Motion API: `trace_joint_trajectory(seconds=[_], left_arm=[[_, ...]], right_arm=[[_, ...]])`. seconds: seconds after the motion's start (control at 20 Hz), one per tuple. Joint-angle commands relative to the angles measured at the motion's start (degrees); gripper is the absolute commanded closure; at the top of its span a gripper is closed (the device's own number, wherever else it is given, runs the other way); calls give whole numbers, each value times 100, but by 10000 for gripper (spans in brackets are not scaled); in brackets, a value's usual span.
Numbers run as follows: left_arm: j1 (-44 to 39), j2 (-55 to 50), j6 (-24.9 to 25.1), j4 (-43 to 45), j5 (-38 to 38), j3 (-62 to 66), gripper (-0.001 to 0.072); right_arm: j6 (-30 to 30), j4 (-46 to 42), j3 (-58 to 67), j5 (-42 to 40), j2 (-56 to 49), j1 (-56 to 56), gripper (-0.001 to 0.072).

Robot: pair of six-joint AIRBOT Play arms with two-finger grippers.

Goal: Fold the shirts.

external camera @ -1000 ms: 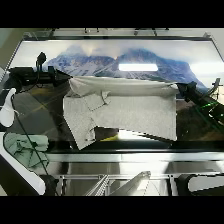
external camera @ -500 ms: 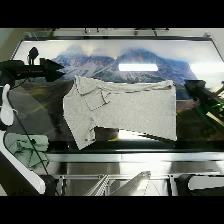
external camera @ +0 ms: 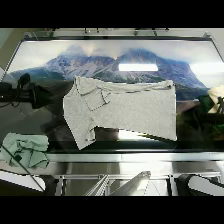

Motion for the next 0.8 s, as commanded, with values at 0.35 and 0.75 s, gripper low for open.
trace_joint_trajectory(seconds=[0.35, 0.75], left_arm=[[422, 479, 50, 400, -264, -1255, 304], [409, 479, 48, 391, -772, -1558, 306]], right_arm=[[-415, -11, -1252, 382, 39, 509, 193], [-1333, 1397, -1220, 103, 11, 686, 697]])
